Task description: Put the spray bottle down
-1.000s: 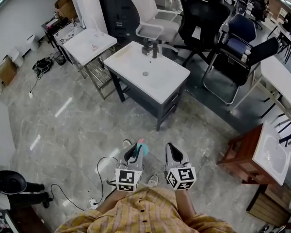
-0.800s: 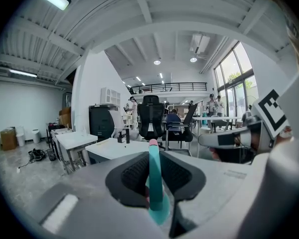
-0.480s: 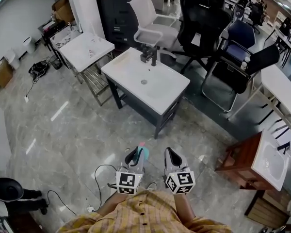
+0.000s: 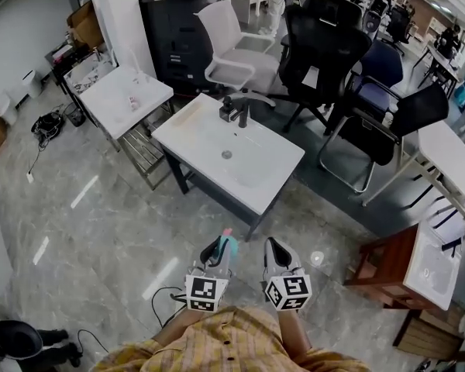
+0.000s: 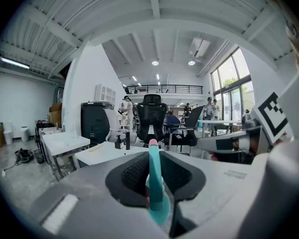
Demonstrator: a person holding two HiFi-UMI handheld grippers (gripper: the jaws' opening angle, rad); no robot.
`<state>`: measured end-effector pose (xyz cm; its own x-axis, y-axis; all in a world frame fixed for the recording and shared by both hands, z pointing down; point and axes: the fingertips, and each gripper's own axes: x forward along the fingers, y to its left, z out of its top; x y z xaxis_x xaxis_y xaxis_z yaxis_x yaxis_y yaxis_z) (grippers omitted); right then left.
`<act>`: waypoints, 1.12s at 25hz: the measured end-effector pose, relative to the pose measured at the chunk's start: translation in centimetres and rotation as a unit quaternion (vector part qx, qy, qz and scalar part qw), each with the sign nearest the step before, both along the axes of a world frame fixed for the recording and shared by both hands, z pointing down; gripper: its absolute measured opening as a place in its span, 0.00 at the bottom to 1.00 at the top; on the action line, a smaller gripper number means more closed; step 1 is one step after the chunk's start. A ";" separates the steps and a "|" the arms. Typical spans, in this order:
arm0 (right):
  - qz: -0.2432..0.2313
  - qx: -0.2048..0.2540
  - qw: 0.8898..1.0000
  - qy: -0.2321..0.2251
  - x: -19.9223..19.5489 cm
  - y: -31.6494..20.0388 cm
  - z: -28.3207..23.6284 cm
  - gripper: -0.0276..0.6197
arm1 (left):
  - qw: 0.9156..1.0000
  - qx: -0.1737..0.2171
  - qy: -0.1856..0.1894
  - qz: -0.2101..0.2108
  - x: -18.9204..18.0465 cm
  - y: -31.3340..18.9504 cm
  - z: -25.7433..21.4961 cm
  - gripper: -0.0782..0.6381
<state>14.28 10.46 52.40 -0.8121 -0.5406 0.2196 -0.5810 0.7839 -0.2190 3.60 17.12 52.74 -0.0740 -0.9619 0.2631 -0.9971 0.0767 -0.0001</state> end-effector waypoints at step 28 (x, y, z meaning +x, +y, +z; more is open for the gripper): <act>0.115 -0.007 0.992 0.047 -17.4 -10.8 -0.2 0.05 | 0.990 -0.023 0.022 0.135 -18.0 -13.6 0.7 0.21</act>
<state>-3.12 -0.33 52.17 -0.6434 -0.7055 0.2972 -0.7623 0.6257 -0.1651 -14.39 3.49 53.39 0.1969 -0.9320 0.3045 -0.9803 -0.1921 0.0457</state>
